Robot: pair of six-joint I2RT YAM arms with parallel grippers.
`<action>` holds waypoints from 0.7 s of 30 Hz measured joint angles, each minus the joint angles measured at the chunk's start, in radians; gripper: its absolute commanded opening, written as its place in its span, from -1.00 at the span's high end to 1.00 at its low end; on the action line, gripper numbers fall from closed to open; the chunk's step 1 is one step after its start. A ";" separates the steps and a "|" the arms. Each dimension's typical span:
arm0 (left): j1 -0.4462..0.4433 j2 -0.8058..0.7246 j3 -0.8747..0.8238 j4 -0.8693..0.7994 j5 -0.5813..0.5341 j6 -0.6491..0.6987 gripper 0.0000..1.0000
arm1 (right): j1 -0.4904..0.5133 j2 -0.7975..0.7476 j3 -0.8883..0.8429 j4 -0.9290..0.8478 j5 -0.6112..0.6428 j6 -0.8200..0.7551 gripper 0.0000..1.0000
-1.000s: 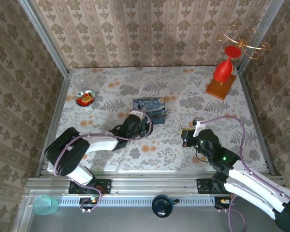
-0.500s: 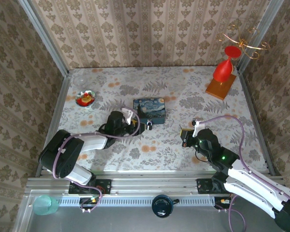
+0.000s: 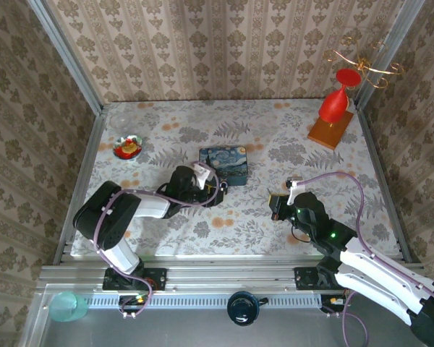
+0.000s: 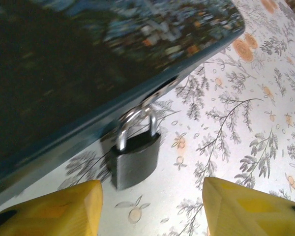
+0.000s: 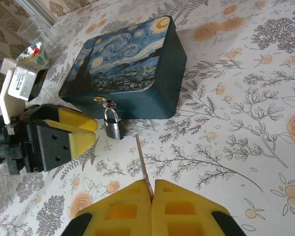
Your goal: Unlock a padlock with a key
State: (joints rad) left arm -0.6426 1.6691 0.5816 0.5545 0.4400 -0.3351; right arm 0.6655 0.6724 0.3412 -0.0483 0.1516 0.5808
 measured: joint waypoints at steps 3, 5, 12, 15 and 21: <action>-0.018 0.023 0.023 0.000 -0.036 -0.001 -0.07 | 0.000 0.000 0.000 0.000 0.000 0.000 1.00; -0.019 0.043 0.034 -0.001 -0.063 -0.005 -0.07 | 0.000 0.000 0.000 0.000 -0.001 0.000 1.00; -0.030 0.096 0.069 0.000 -0.131 -0.026 0.03 | 0.001 0.000 0.000 0.000 -0.003 0.003 1.00; -0.032 0.103 0.076 0.004 -0.146 -0.040 0.16 | 0.001 0.000 0.000 0.002 -0.003 0.004 1.00; -0.037 0.122 0.076 0.048 -0.156 -0.086 0.49 | 0.001 0.000 0.000 0.022 -0.003 0.019 1.00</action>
State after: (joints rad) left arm -0.6796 1.7916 0.6575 0.6029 0.2836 -0.4213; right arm 0.6666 0.6724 0.3412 -0.0261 0.1482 0.5999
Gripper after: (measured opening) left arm 0.298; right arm 0.067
